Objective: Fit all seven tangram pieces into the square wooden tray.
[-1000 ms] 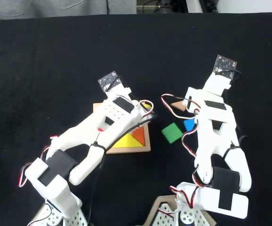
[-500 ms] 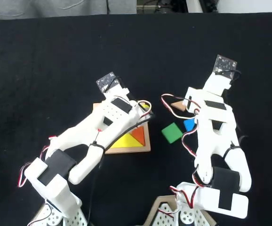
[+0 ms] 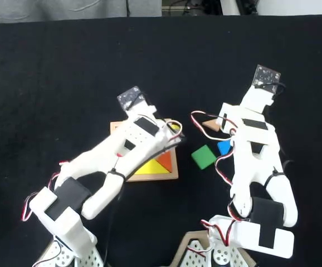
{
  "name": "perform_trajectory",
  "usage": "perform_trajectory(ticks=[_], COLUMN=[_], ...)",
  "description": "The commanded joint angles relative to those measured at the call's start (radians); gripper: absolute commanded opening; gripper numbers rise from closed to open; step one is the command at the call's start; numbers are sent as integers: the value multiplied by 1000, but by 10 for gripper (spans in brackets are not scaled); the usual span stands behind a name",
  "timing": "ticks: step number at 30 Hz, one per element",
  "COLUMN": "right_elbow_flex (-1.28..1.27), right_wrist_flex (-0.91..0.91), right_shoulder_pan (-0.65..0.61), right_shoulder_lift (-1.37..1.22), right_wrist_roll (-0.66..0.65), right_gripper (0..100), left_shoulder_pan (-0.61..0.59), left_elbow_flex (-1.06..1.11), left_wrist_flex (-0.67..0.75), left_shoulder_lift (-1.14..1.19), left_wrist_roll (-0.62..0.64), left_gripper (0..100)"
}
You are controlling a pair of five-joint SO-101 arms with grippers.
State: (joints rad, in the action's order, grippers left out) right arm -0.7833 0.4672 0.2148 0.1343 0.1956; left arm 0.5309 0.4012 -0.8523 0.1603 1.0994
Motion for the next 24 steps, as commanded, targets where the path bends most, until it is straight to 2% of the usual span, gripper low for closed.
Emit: perform_trajectory(ticks=[1,3,7,12,15,20,24], right_elbow_flex=[35,35,35,35,35,35,35], right_wrist_flex=[-12,-12,-12,-12,-5,21,23], right_shoulder_pan=[-17,-17,-17,-15,-17,-49,-54], right_shoulder_lift=[47,47,48,48,48,48,48], right_wrist_roll=[5,5,5,3,-21,-66,-66], right_gripper=[15,15,15,15,15,16,16], left_shoulder_pan=[-45,-42,-19,-101,-231,-556,-742], left_elbow_flex=[-12,-15,-84,-128,-117,56,274], left_wrist_flex=[3,-28,-199,-381,-439,-442,-304], left_shoulder_lift=[-61,-77,-209,-473,-624,-806,-842], left_wrist_roll=[-5,-6,-14,-198,-364,-658,-829], left_gripper=[319,319,319,319,319,315,315])
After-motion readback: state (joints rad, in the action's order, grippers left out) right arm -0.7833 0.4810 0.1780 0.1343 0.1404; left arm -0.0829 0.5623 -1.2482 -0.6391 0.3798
